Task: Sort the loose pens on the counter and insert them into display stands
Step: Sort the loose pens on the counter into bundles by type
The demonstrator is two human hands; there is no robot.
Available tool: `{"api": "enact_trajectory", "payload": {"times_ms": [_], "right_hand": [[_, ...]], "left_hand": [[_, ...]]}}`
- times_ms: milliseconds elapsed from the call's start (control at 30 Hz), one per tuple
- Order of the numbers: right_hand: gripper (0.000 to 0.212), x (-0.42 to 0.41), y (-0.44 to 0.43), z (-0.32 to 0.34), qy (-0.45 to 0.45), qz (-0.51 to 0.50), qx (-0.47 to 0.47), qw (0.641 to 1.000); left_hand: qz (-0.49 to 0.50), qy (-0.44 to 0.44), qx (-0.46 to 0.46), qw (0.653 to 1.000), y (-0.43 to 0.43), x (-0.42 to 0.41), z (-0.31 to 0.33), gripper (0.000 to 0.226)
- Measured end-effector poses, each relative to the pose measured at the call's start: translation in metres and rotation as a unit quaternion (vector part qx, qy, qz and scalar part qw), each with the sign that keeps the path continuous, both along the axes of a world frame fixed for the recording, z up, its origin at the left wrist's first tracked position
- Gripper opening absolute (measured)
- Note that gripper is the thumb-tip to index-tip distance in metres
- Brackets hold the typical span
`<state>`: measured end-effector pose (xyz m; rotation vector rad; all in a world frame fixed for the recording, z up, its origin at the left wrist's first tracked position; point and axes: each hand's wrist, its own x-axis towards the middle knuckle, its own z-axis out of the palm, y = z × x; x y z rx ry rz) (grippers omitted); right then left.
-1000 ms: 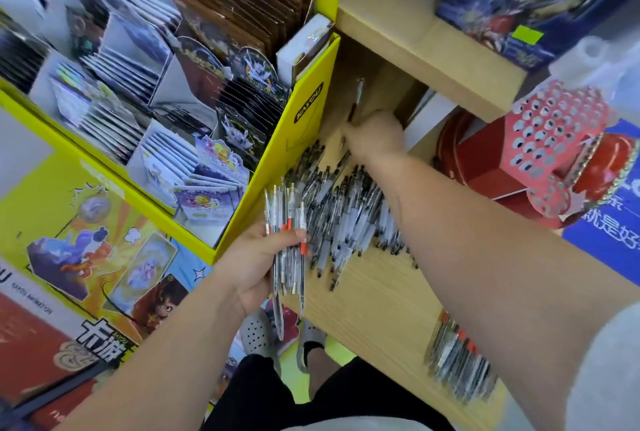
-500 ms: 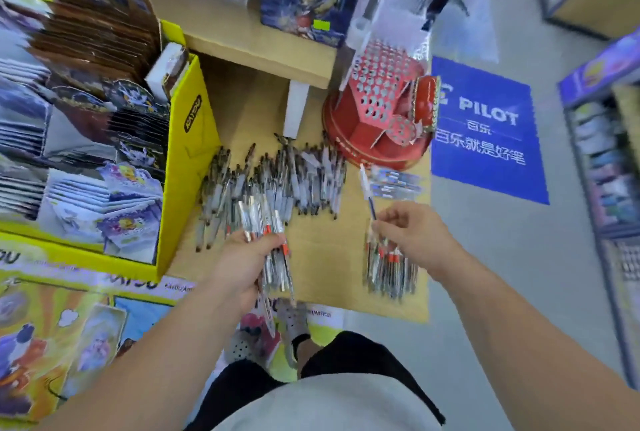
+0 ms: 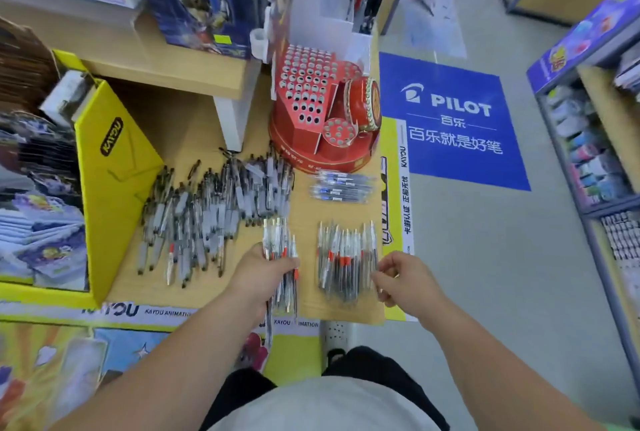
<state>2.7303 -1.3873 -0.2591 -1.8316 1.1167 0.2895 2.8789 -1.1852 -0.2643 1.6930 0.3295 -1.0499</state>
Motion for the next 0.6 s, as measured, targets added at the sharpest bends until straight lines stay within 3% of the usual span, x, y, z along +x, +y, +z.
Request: {"api": "enact_trajectory", "payload": {"times_ms": [33,167,300,433,533,600], "right_hand": [[0.007,0.003,-0.008,-0.007,0.005,0.005,0.004,1.000],[0.007,0.013,-0.036,-0.034,0.038,0.051,0.018,0.998],[0.006,0.023,-0.056,-0.052,0.047,0.134,0.013,0.990],[0.015,0.029,-0.062,-0.061,0.056,0.226,-0.022,0.972],[0.023,0.032,-0.066,-0.063,0.056,0.269,-0.058,0.960],[0.029,0.035,-0.068,-0.064,0.050,0.265,-0.075,0.960]], "left_hand": [[-0.009,-0.010,0.021,1.000,-0.010,0.000,-0.013,0.088],[-0.024,-0.071,0.114,0.991,-0.051,-0.005,-0.018,0.043],[-0.034,-0.114,0.162,0.980,-0.079,-0.007,-0.035,0.057],[-0.046,-0.140,0.209,0.967,-0.093,-0.011,-0.045,0.057],[-0.055,-0.154,0.248,0.955,-0.100,-0.015,-0.047,0.029],[-0.067,-0.167,0.253,0.951,-0.103,-0.016,-0.048,0.027]]}}
